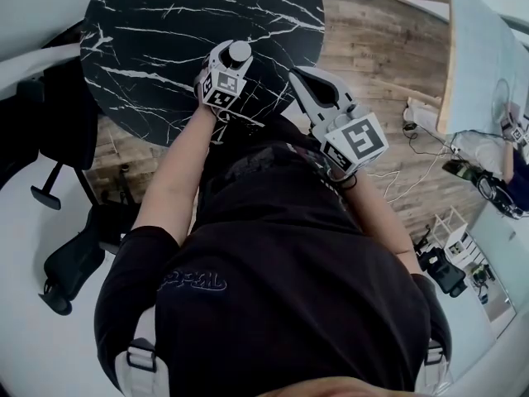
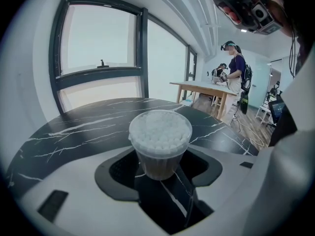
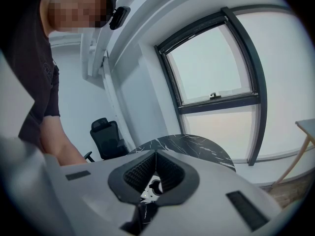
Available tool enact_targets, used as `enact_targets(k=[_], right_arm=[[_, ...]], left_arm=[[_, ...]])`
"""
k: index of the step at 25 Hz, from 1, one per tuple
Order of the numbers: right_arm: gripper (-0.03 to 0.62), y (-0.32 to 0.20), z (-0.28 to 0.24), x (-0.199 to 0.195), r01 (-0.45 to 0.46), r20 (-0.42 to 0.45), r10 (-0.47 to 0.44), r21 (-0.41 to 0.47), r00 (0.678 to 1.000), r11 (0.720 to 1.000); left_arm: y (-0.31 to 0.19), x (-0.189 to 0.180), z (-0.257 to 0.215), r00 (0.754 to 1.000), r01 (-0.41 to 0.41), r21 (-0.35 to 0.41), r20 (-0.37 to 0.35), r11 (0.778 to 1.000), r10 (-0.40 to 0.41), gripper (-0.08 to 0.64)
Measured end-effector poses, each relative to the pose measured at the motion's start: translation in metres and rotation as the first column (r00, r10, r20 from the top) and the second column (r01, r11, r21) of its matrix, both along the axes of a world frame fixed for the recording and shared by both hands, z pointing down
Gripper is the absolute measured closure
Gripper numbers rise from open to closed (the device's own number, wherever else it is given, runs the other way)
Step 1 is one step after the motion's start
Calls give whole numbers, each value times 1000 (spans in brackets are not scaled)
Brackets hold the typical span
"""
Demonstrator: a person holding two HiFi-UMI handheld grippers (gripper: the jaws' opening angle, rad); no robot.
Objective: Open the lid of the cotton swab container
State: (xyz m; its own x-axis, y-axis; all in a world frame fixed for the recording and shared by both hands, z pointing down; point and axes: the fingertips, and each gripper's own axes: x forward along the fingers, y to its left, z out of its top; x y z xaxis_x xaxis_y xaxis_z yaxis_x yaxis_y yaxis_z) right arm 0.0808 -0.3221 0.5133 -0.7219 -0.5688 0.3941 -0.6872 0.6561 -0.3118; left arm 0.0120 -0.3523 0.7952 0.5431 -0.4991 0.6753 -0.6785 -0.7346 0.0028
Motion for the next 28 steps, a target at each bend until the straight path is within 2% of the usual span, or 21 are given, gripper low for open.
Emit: enact_targets(k=[9,17,24,28], right_arm=[[569,0,-11,-12,-6,22,6,28,1000,1000],[569,5,-28,-27,-22,51,18,74,999,997],[569,13,-46,-42,-56,64,49,124,997,991],[569,17,-57,-48,-78,76,67,152,995,985]], left_arm=[[0,-3,-25,999,-19,19,-25,1000,20,290],[8,-11,-72,996,-74,54,-45,996,77,291],[29,-25,-109,987,-148,45,-48,988,150,291],[40,-30,-136,982,-164,35,-85,986,166,291]])
